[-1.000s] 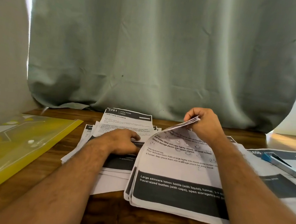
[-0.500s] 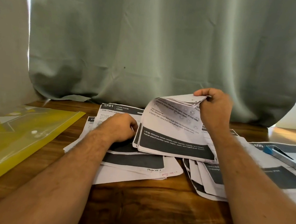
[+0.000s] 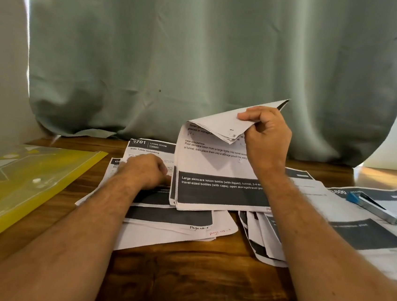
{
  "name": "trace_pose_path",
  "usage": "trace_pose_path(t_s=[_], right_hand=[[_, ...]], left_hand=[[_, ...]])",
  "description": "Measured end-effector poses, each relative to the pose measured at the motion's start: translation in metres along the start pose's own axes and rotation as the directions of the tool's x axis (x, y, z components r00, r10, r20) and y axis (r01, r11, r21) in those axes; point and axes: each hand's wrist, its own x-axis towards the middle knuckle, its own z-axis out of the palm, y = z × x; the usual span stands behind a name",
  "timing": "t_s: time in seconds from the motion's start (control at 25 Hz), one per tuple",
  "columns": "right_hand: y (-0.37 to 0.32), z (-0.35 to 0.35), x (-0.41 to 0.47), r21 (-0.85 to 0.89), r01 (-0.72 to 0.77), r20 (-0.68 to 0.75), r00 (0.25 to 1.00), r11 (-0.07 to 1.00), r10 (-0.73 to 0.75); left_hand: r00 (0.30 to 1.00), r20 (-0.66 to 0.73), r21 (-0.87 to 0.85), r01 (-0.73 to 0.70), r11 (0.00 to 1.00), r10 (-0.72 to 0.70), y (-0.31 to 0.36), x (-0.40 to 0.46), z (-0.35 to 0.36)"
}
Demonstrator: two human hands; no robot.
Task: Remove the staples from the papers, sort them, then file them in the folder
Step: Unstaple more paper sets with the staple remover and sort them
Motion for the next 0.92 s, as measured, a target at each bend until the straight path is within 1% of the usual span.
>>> trace_pose_path(t_s=[0.12, 0.2, 0.32, 0.4, 0.6, 0.72, 0.8, 0.92], right_hand=[[-0.006, -0.001, 0.0, 0.015, 0.039, -0.05, 0.998, 0.999, -0.038], [-0.008, 0.0, 0.0, 0.018, 0.048, -0.051, 0.998, 0.999, -0.047], [-0.009, 0.002, -0.003, 0.008, 0.064, -0.063, 0.996, 0.998, -0.063], [-0.009, 0.003, -0.003, 0.013, 0.075, -0.085, 0.994, 0.997, -0.074], [-0.011, 0.005, -0.002, 0.014, 0.105, -0.095, 0.99, 0.994, -0.103], [-0.011, 0.004, -0.002, 0.009, 0.112, -0.094, 0.989, 0.994, -0.11], [-0.011, 0.003, -0.003, -0.009, 0.103, -0.051, 0.993, 0.995, -0.103], [-0.013, 0.004, -0.006, -0.067, 0.09, 0.084, 0.993, 0.994, -0.084]], left_hand=[[0.975, 0.01, 0.147, 0.218, 0.965, -0.222, -0.006, 0.001, -0.003], [0.951, 0.032, 0.14, 0.299, 0.944, -0.306, -0.01, 0.003, -0.003], [0.945, 0.016, 0.098, 0.324, 0.941, -0.327, -0.01, 0.004, -0.002], [0.942, 0.003, 0.099, 0.332, 0.938, -0.334, -0.009, 0.005, -0.001], [0.939, -0.106, 0.082, 0.336, 0.938, -0.328, -0.01, 0.002, -0.005], [0.93, -0.115, 0.046, 0.357, 0.933, -0.35, -0.012, 0.003, -0.004], [0.923, -0.119, 0.033, 0.373, 0.927, -0.366, -0.013, 0.003, -0.005], [0.923, -0.126, 0.068, 0.373, 0.925, -0.363, -0.014, 0.001, -0.007]])
